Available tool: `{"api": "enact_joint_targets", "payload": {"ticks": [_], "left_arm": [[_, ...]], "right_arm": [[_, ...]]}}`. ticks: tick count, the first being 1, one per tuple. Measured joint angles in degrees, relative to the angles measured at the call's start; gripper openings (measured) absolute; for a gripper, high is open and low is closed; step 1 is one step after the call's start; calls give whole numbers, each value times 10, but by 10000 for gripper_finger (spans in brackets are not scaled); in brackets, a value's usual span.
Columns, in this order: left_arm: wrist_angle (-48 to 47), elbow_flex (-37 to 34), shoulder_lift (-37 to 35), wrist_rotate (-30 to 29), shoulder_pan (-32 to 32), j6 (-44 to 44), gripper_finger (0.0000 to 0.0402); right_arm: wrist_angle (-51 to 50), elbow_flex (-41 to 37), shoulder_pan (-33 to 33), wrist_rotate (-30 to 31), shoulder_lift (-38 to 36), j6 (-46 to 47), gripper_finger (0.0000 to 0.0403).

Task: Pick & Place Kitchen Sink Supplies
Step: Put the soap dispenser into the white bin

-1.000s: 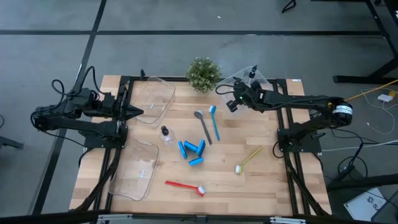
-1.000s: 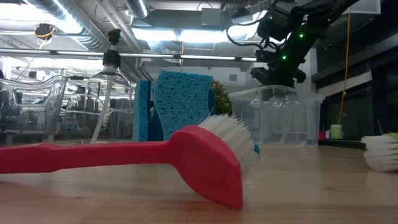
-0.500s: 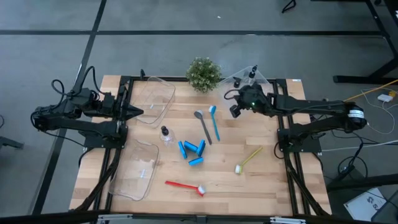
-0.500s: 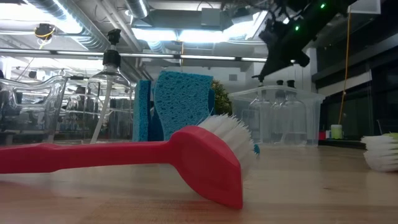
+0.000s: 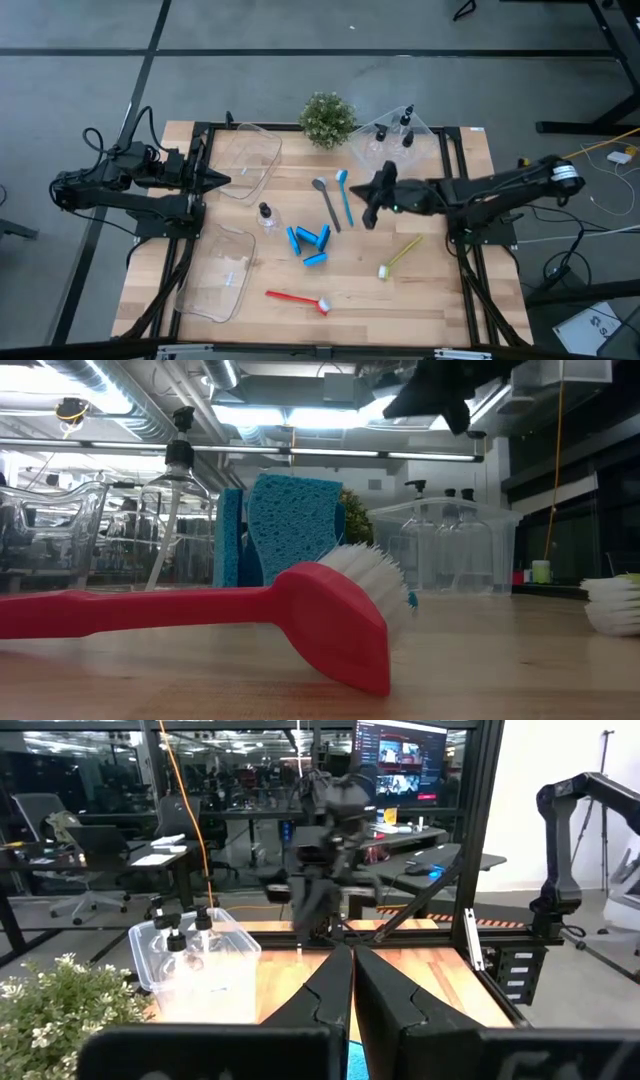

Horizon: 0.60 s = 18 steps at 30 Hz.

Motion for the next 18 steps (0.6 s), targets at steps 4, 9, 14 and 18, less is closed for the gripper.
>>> {"api": "enact_joint_targets", "payload": {"ticks": [4, 9, 14, 18], "left_arm": [[0, 0, 0, 0, 0, 0, 12], [0, 0, 0, 0, 0, 0, 12], [0, 0, 0, 0, 0, 0, 12], [0, 0, 0, 0, 0, 0, 12]], "right_arm": [[36, 0, 31, 0, 30, -2, 10], [72, 0, 48, 0, 85, 23, 10], [102, 0, 63, 0, 149, 61, 10], [136, 0, 64, -8, 193, 74, 10]]}}
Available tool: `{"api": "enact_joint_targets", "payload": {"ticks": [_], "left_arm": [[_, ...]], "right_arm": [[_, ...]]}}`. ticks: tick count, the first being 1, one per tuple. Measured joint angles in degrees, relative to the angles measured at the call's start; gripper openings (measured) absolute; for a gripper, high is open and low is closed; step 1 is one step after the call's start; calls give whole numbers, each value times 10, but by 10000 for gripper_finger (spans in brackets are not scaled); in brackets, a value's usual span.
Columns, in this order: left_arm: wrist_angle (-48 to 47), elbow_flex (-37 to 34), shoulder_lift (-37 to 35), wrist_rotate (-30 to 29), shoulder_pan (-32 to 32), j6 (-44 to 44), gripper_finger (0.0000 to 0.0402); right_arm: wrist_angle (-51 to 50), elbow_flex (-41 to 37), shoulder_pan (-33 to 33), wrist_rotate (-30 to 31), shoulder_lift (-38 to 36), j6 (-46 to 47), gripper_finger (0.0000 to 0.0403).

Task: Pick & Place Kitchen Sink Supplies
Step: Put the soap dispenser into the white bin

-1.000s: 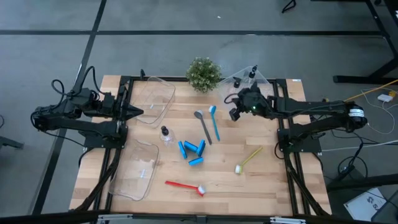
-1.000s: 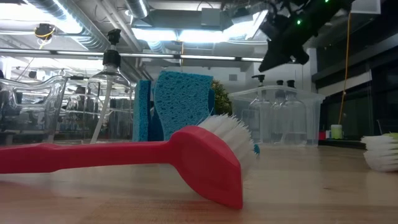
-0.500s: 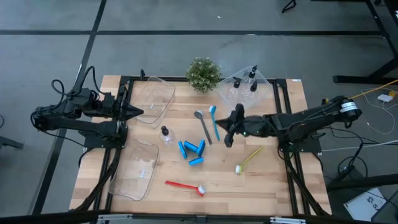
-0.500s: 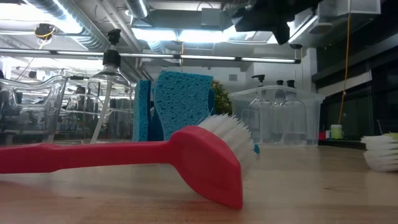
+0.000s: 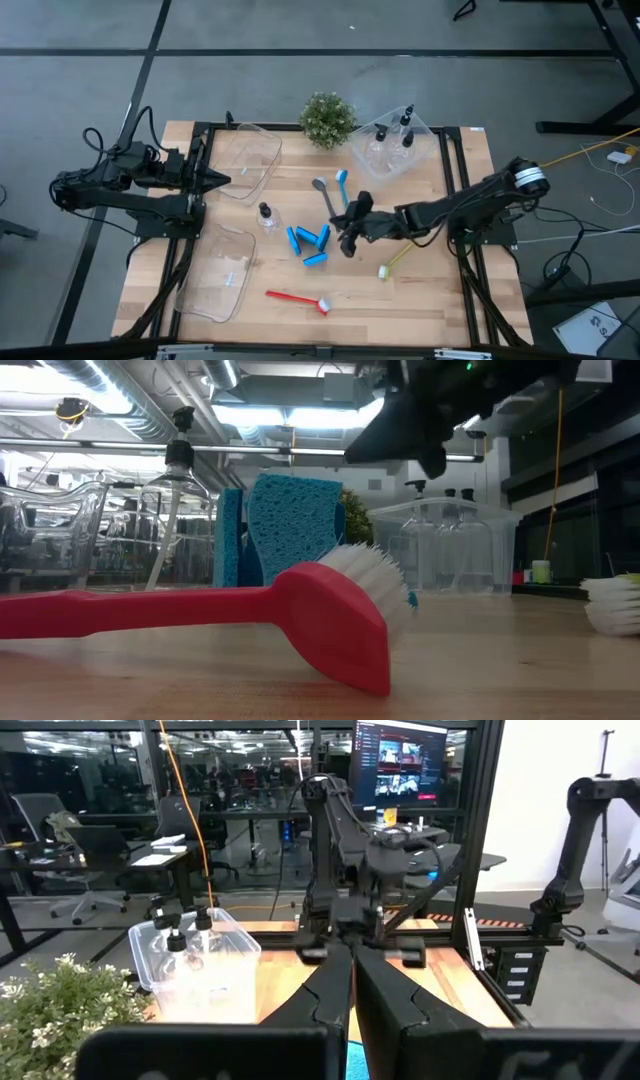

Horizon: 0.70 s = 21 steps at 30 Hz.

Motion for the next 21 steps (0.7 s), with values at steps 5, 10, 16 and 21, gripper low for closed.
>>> {"api": "enact_joint_targets", "payload": {"ticks": [5, 10, 16, 21], "left_arm": [[0, 0, 0, 0, 0, 0, 8], [0, 0, 0, 0, 0, 0, 10], [0, 0, 0, 0, 0, 0, 12], [0, 0, 0, 0, 0, 0, 11]], "right_arm": [[12, 0, 0, -22, 40, 0, 10], [43, 0, -1, -46, 64, -118, 10], [86, 0, 20, -122, 67, -261, 10], [137, 0, 32, -126, 64, -271, 10]]}}
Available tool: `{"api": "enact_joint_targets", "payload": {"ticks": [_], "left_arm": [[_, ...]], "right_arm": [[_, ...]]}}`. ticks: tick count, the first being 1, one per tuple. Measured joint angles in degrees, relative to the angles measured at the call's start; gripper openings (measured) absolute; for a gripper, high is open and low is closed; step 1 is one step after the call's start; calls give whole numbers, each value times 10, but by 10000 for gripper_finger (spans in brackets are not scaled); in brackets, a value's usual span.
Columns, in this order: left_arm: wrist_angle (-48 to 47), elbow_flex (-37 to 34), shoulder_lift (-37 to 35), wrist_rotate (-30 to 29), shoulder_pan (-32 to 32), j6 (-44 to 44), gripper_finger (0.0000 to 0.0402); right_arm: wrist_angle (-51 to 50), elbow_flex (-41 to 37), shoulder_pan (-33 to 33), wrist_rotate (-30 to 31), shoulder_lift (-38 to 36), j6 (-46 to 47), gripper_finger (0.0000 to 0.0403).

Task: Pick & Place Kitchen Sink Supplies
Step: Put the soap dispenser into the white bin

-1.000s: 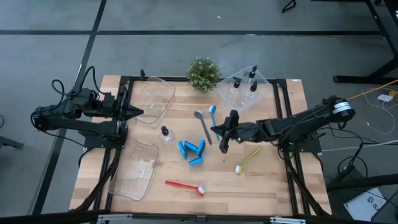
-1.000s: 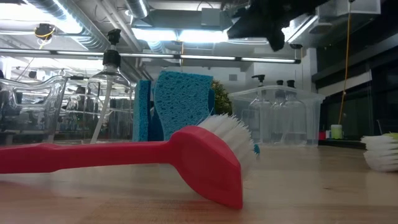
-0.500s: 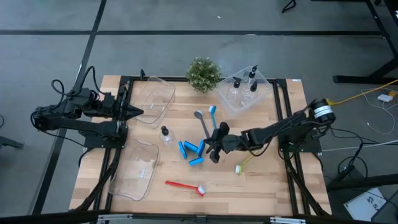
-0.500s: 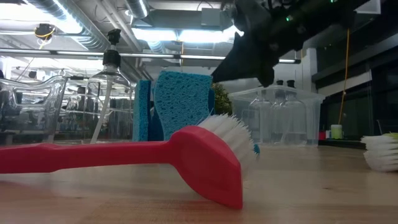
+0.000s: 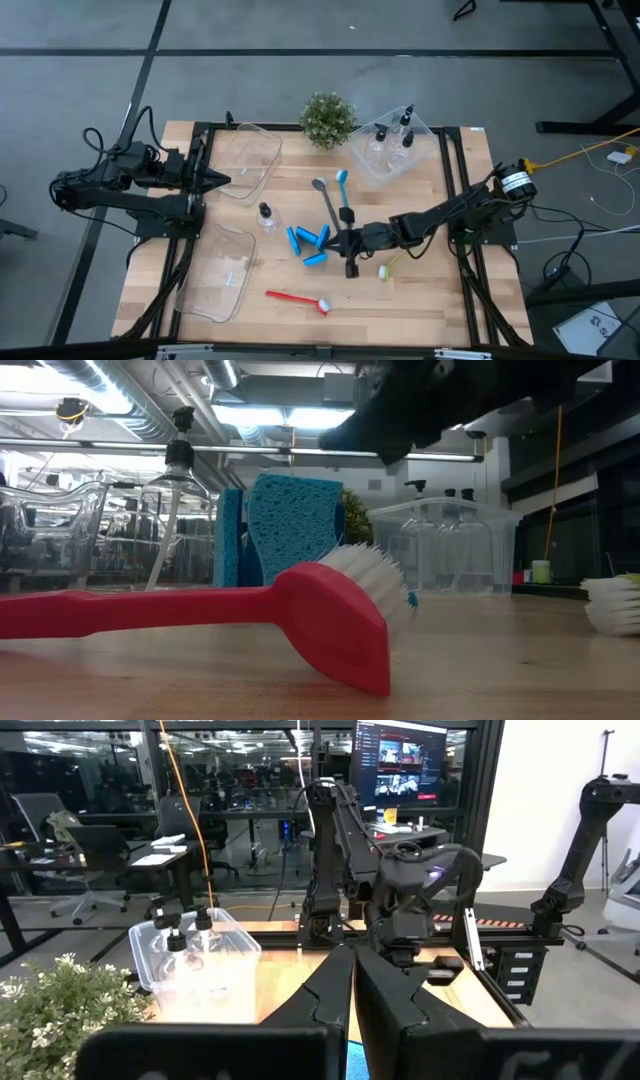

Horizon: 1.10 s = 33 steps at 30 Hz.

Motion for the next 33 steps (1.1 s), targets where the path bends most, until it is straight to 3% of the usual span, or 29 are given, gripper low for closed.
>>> {"api": "enact_joint_targets", "payload": {"ticks": [2, 18, 26, 33], "left_arm": [[0, 0, 0, 0, 0, 0, 13], [0, 0, 0, 0, 0, 0, 12], [0, 0, 0, 0, 0, 0, 11], [0, 0, 0, 0, 0, 0, 10]], "right_arm": [[18, 0, 1, -6, 0, 0, 10], [40, 0, 1, -279, 0, -1, 10], [8, 0, 1, -320, 0, 2, 18], [5, 0, 1, -337, -1, 3, 86]]}}
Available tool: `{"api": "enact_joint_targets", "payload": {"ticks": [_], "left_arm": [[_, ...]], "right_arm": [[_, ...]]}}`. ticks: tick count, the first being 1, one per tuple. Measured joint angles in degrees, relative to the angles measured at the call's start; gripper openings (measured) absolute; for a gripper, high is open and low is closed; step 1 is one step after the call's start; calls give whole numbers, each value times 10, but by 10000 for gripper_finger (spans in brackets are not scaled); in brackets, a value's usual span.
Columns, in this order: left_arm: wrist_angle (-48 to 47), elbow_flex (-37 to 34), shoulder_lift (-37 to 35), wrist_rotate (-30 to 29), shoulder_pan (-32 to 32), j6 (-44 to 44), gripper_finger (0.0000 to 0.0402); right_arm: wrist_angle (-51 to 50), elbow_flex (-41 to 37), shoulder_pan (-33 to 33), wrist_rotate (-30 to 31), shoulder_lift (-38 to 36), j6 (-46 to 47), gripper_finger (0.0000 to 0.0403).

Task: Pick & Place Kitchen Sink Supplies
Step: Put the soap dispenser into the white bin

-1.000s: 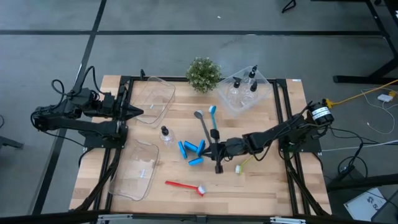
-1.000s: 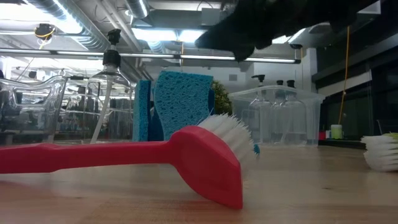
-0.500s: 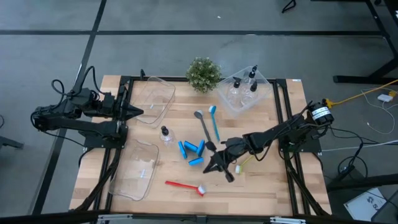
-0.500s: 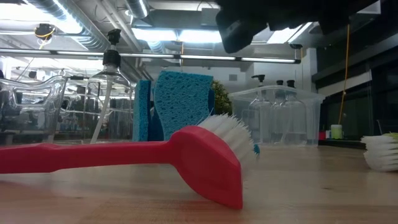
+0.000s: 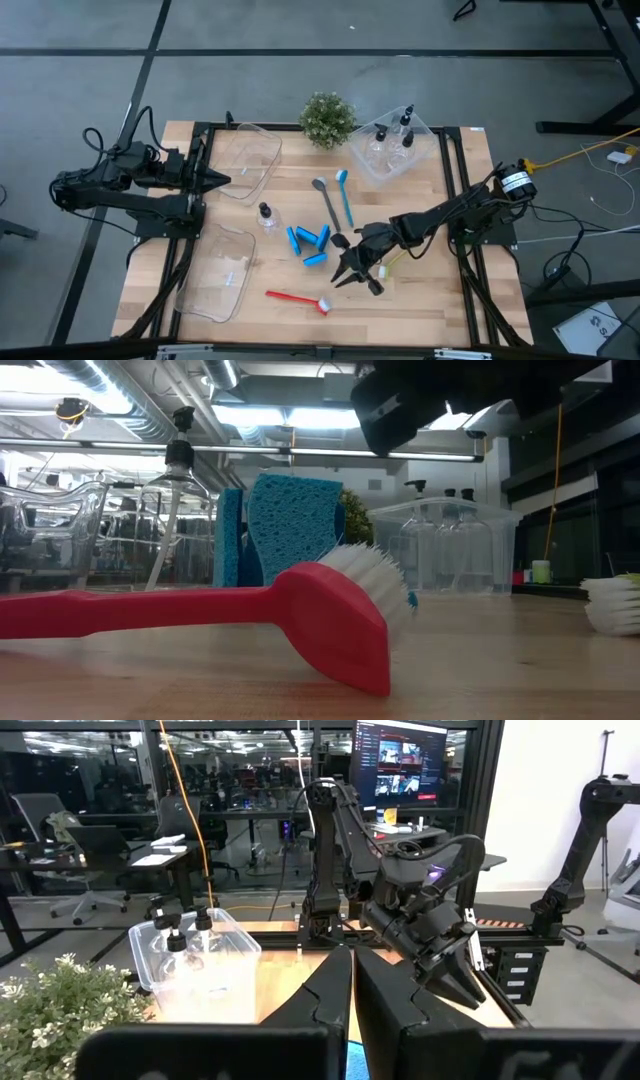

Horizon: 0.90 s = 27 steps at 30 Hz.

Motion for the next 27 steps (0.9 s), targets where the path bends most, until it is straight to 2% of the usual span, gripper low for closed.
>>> {"api": "enact_joint_targets", "payload": {"ticks": [5, 8, 20, 27], "left_arm": [[0, 0, 0, 0, 0, 0, 8], [0, 0, 0, 0, 0, 0, 10], [0, 0, 0, 0, 0, 0, 12], [0, 0, 0, 0, 0, 0, 9]], "right_arm": [[1, 0, 0, 52, 0, 0, 136], [1, 0, 0, 59, 0, 0, 153], [0, 0, 0, 70, 0, 19, 165], [19, 5, -1, 268, 0, 29, 165]]}}
